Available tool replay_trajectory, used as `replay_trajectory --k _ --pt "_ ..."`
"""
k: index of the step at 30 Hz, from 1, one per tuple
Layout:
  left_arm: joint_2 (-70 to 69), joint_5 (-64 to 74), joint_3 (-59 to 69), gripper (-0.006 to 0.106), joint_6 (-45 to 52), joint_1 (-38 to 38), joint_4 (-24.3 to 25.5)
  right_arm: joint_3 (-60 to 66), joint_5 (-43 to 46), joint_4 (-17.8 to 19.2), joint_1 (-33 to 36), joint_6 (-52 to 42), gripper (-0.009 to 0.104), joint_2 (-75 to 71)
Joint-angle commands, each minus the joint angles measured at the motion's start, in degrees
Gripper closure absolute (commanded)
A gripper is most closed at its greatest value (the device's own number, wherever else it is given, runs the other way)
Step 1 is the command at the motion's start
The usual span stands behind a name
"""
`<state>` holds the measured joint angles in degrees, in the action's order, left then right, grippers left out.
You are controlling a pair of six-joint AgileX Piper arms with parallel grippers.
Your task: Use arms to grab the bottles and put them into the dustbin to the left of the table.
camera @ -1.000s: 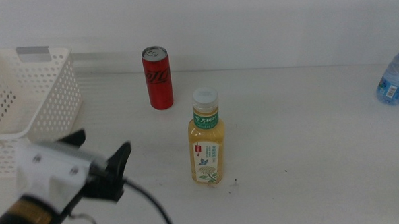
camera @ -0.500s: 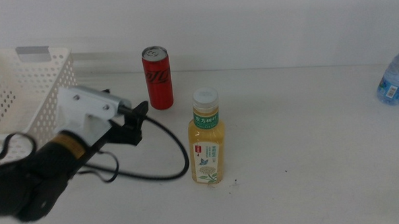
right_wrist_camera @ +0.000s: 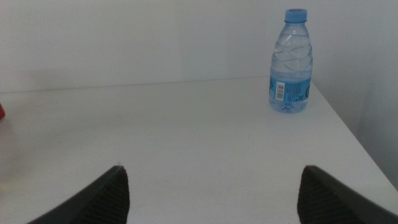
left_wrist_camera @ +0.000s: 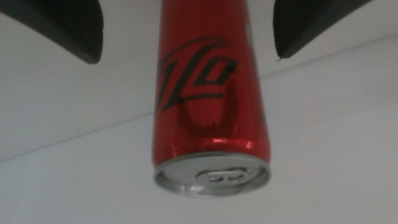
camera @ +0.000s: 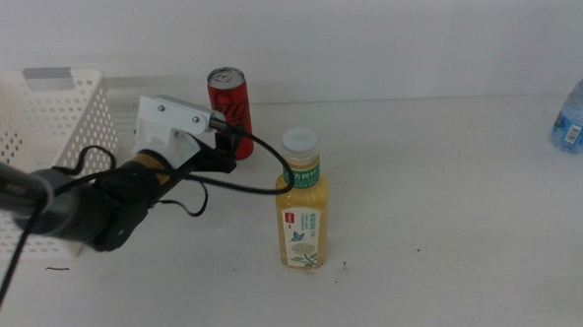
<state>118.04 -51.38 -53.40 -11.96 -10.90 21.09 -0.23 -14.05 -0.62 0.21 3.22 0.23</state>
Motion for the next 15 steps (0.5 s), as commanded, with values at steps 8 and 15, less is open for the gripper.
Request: replay_trajectory --k 8,15 --pt "8.47 -0.04 -10.92 0.007 -3.57 0.03 2.67 0.23 0.38 0.62 -0.30 -0.24 0.002 -0.23" --pt "12.10 2.48 -16.58 0.007 -3.57 0.03 2.67 0.23 0.38 0.62 -0.30 -0.24 0.002 -0.23"
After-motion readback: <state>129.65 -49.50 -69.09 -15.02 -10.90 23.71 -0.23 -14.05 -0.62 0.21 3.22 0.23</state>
